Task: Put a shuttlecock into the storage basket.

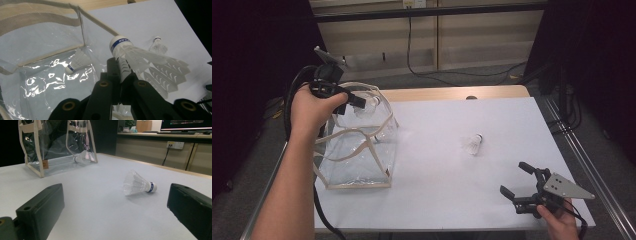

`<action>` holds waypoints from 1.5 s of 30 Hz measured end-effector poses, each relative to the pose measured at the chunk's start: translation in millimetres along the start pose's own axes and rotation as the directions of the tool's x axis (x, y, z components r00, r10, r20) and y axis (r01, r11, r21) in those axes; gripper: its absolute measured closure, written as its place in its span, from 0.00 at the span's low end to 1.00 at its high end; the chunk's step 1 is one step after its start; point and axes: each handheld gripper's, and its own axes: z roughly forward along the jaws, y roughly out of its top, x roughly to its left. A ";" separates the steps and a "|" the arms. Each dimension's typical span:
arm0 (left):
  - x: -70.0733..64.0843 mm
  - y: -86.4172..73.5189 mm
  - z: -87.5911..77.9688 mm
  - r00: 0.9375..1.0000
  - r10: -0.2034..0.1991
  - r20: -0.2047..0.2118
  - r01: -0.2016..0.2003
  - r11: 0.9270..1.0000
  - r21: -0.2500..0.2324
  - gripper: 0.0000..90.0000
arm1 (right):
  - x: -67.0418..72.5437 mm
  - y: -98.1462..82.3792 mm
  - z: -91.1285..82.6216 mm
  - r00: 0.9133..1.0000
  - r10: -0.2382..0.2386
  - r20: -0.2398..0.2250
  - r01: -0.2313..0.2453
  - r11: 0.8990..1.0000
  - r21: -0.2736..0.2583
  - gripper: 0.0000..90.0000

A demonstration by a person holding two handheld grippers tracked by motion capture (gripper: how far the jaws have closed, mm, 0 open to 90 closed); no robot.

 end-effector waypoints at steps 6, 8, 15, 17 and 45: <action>2.7 -1.0 1.0 1.000 -0.004 -0.002 0.004 1.000 0.000 0.99 | 0.0 -0.1 0.3 1.000 0.003 -0.001 -0.003 1.000 -0.002 0.01; 3.6 -1.2 0.9 1.000 -0.008 -0.002 0.008 1.000 0.002 0.99 | 0.1 -0.1 0.4 1.000 0.003 -0.001 -0.003 1.000 -0.002 0.01; 6.5 -3.0 2.0 1.000 -0.016 -0.015 0.016 1.000 -0.001 0.99 | 0.0 0.0 0.0 1.000 0.002 0.001 -0.002 1.000 -0.001 0.01; 7.0 -3.3 2.2 0.999 -0.028 -0.017 0.028 1.000 -0.007 0.99 | -0.1 0.0 0.1 1.000 -0.002 -0.001 0.002 1.000 -0.003 0.01; 17.4 -6.8 16.2 0.998 -0.045 -0.035 0.045 0.999 -0.004 0.99 | -0.3 -0.1 0.1 1.000 0.001 -0.001 -0.001 1.000 -0.002 0.01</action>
